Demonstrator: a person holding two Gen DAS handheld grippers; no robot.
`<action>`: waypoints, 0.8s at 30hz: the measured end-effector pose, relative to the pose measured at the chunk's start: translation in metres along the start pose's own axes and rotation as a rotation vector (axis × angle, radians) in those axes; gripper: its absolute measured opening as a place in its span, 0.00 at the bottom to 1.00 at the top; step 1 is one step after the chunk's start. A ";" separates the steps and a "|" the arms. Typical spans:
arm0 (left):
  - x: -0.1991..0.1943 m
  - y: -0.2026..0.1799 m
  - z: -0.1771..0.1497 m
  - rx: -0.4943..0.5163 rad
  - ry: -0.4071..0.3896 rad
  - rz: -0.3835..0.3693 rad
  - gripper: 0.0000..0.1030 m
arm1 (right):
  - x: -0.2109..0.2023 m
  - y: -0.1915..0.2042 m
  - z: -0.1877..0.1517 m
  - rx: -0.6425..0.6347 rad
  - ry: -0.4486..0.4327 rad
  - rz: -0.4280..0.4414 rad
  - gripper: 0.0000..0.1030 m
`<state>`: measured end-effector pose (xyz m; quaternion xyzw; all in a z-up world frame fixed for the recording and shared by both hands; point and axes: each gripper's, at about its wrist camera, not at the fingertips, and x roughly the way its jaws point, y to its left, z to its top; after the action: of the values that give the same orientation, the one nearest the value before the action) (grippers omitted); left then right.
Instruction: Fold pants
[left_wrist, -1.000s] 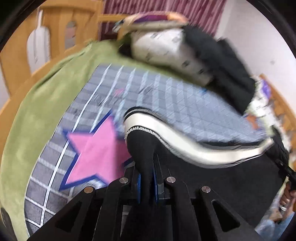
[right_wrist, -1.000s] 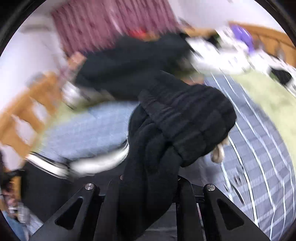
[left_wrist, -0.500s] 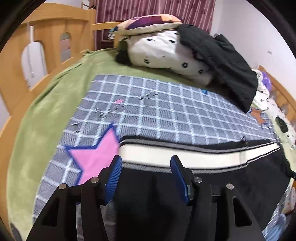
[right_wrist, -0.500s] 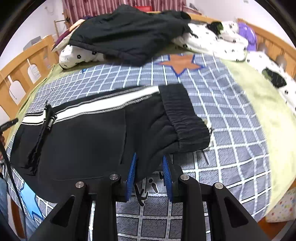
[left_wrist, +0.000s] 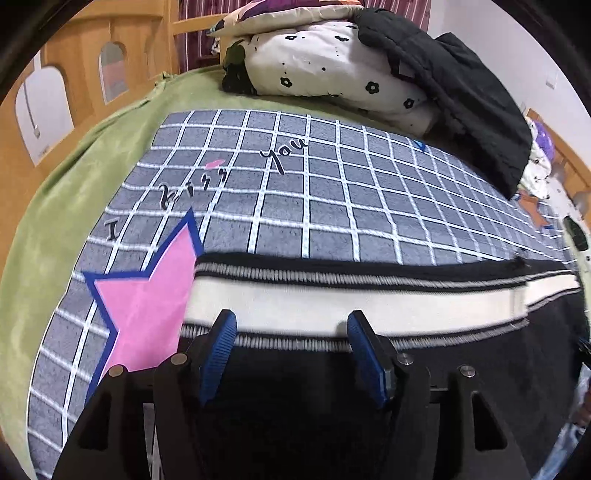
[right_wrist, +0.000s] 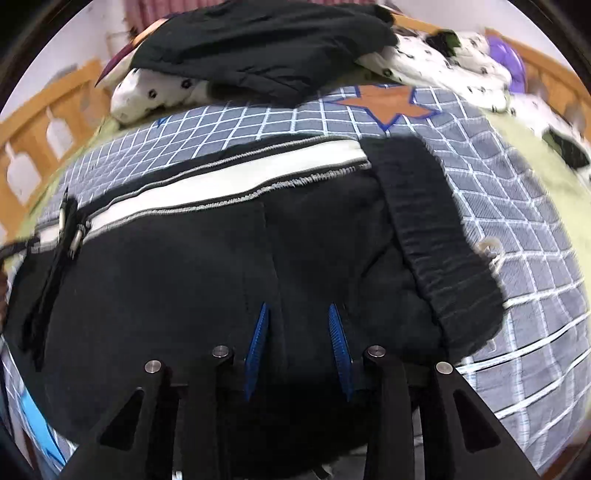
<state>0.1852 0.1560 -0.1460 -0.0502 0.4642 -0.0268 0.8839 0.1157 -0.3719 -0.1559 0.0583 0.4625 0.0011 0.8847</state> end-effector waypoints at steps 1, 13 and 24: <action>-0.007 0.003 -0.004 -0.004 0.002 -0.009 0.58 | -0.005 0.003 0.005 0.022 0.005 -0.018 0.31; -0.081 0.042 -0.102 -0.078 0.005 -0.129 0.64 | -0.062 0.153 -0.008 -0.097 -0.056 0.244 0.36; -0.100 0.084 -0.169 -0.295 -0.033 -0.318 0.66 | -0.019 0.231 -0.083 -0.035 0.071 0.386 0.20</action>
<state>-0.0108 0.2379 -0.1686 -0.2522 0.4346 -0.0969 0.8591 0.0491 -0.1346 -0.1633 0.1304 0.4734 0.1809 0.8522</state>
